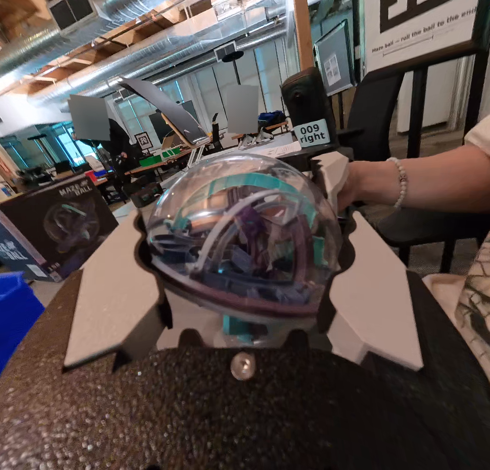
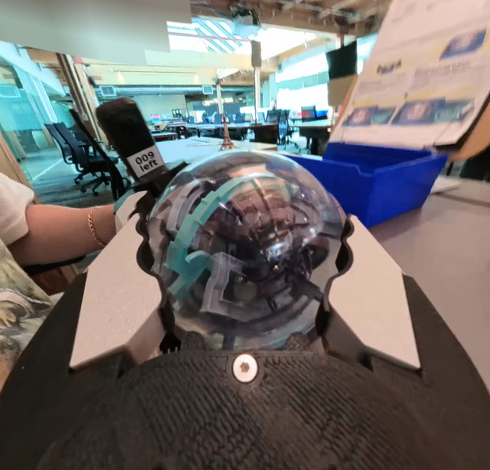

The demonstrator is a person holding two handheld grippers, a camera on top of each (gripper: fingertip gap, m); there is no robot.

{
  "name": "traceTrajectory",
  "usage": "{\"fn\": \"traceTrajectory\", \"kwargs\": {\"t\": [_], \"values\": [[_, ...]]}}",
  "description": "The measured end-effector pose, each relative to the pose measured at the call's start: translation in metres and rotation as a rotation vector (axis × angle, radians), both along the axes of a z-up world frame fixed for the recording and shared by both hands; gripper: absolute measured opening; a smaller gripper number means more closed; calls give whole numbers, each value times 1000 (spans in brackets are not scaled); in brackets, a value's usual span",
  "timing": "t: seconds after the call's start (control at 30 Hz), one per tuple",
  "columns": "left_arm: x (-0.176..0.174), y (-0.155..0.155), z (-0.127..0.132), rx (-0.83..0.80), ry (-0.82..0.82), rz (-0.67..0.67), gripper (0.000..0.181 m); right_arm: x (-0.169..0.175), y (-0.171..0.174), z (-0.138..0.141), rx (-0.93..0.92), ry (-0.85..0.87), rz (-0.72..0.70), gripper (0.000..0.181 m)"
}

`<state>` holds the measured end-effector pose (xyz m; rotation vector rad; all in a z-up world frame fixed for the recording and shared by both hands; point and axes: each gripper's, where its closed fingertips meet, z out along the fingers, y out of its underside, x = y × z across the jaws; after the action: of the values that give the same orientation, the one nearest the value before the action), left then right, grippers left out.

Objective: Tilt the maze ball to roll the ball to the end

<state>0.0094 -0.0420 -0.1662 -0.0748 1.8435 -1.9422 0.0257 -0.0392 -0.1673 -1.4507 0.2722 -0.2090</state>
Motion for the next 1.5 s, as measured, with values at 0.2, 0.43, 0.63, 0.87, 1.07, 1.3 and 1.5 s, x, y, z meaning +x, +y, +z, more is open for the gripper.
{"fn": "traceTrajectory", "kwargs": {"t": [0.2,0.43,0.63,0.87,1.07,1.3,1.5], "values": [[15,4,-3,-50,62,89,156,-3,14,4,-64,-153,4,135],[28,18,1,-112,158,110,155,1,17,18,49,-166,-32,110],[8,25,56,-42,-282,139,152,-11,26,67,195,-377,-41,121],[-18,34,147,-32,-532,154,148,-32,35,160,416,-578,-29,141],[-61,34,190,-25,-619,149,154,-84,32,206,500,-746,4,141],[-128,11,229,-23,-762,119,158,-169,4,239,570,-1001,17,124],[-151,-18,244,79,-818,149,157,-192,-28,255,695,-995,53,129]]}}
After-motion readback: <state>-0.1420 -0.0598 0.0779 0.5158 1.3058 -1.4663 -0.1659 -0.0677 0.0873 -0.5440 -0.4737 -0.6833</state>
